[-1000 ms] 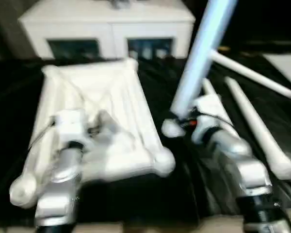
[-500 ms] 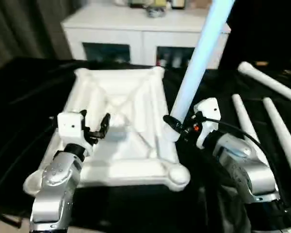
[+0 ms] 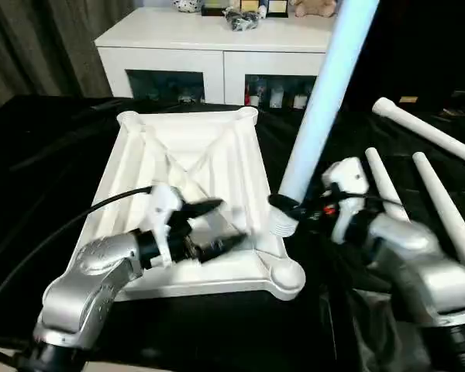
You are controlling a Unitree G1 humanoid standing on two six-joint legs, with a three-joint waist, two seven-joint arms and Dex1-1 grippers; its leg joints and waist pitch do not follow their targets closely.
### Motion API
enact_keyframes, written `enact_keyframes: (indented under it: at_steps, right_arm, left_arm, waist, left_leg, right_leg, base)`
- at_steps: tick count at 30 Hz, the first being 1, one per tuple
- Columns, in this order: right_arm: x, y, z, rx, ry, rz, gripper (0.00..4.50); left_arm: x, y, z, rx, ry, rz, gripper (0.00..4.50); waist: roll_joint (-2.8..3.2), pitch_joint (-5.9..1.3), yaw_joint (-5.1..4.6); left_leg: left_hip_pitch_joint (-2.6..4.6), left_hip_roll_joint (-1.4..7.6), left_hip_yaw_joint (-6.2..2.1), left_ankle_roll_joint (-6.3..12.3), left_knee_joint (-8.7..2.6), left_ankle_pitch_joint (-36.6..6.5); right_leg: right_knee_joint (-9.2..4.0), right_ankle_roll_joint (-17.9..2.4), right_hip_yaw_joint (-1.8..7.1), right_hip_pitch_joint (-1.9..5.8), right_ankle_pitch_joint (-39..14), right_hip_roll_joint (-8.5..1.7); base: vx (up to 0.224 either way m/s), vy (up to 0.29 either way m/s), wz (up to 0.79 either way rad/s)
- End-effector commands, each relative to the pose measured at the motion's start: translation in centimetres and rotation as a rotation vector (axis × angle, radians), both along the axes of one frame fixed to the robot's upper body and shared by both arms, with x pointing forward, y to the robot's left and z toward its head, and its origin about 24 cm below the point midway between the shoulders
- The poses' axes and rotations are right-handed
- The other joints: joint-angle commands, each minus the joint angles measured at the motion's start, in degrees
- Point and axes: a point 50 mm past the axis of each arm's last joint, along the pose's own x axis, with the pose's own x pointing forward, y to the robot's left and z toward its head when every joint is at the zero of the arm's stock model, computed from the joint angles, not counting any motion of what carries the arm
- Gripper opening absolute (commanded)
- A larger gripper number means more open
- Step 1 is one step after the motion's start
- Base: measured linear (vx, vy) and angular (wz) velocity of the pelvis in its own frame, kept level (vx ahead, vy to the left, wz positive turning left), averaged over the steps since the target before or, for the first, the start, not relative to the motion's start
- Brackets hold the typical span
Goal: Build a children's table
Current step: Insert table leg to table base
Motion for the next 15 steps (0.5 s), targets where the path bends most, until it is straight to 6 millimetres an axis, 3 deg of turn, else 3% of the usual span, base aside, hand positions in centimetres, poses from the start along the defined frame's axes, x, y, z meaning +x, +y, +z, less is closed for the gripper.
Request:
enact_keyframes:
  at_steps: [1,2,6,7,8,9,11,12,13,15]
  right_arm:
    - [0.0,-0.2,1.4,-0.002,-0.037,0.042,1.84]
    - [-0.1,-0.4,1.4,-0.019,-0.038,0.053,1.84]
    - [-0.1,-1.4,1.6,-0.06,-0.055,0.021,1.84]
    - [-0.1,-1.6,1.8,-0.053,-0.055,0.014,1.84]
    - [-0.2,-1.8,1.8,-0.048,-0.055,0.007,1.84]
    - [-0.3,-2.1,2.0,-0.043,-0.055,-0.015,1.84]
    - [-0.5,-2.4,2.0,-0.042,-0.053,-0.029,1.84]
    - [-0.9,-2.4,2.1,-0.041,-0.051,-0.026,1.84]
    - [-0.9,-2.4,2.2,-0.042,-0.05,-0.024,1.84]
    - [-1.1,-2.7,2.1,-0.045,-0.046,-0.017,1.84]
  left_arm:
    - [-0.5,-0.7,-0.3,0.061,0.016,-0.096,4.44]
    - [-1.0,-0.9,-0.7,0.084,0.049,-0.141,4.44]
    - [-2.6,-1.0,-2.9,0.269,0.107,-0.259,4.44]
    - [-2.5,-1.0,-3.1,0.297,0.092,-0.266,4.44]
    - [-2.6,-1.2,-3.2,0.305,0.085,-0.269,4.44]
    - [-2.2,-1.7,-3.3,0.313,0.043,-0.233,4.16]
    - [-2.1,-2.2,-3.4,0.319,0.022,-0.213,4.07]
    - [-2.0,-2.7,-3.3,0.314,0.006,-0.18,4.04]
    - [-2.0,-2.8,-3.3,0.311,0.008,-0.178,3.95]
    - [-2.2,-3.2,-3.4,0.308,0.016,-0.174,3.81]
  waist:
    - [0.0,-3.26,-0.08]
    - [0.36,-3.58,0.0]
    - [0.17,-4.07,0.0]
    - [0.37,-4.12,-0.06]
    - [0.35,-4.19,0.04]
    - [0.58,-4.19,0.12]
    - [0.87,-4.01,0.05]
    - [1.44,-3.93,-0.01]
    - [0.99,-3.88,0.03]
    - [1.12,-3.76,-0.12]
  left_leg:
    - [0.68,4.64,-2.34,-1.15,-5.89,-14.97]
    - [0.79,4.64,-2.24,-0.55,-5.63,-12.46]
    - [0.25,4.54,-2.12,2.67,-4.97,-5.2]
    - [0.13,4.5,-2.02,3.57,-4.77,-3.75]
    - [0.17,4.66,-2.01,4.15,-4.71,-3.62]
    - [0.25,4.73,-2.02,4.13,-4.7,-3.84]
    - [0.41,4.92,-2.06,3.59,-4.83,-5.81]
    - [0.62,5.05,-2.05,3.07,-4.94,-7.44]
    - [0.61,5.02,-2.09,2.69,-5.06,-8.49]
    - [0.47,4.87,-2.03,2.34,-5.13,-9.79]
  right_leg:
    - [-4.21,-11.47,3.31,1.36,-11.77,-5.45]
    - [-3.98,-12.03,3.21,1.42,-9.05,-5.35]
    - [-3.2,-13.63,3.06,1.98,-0.75,-5.28]
    - [-3.15,-14.27,3.01,1.98,1.25,-5.28]
    - [-3.13,-14.73,2.96,2.01,1.46,-5.3]
    - [-3.1,-14.99,2.9,1.95,1.25,-5.3]
    - [-3.39,-15.14,2.8,1.94,-0.63,-5.13]
    - [-3.6,-15.01,2.78,1.78,-1.82,-5.01]
    - [-3.69,-14.94,2.78,1.98,-3.23,-5.03]
    - [-3.91,-14.7,2.84,1.97,-6.15,-5.16]
  base:
    - [0.0,0.0,0.0]
    - [0.0,0.0,0.0]
    - [0.025,-0.009,-0.01]
    - [0.0,0.0,0.0]
    - [0.0,0.0,0.0]
    - [0.0,0.0,0.0]
    - [0.0,0.0,0.0]
    - [0.0,0.0,0.0]
    - [0.0,0.0,0.0]
    - [0.0,0.0,0.0]
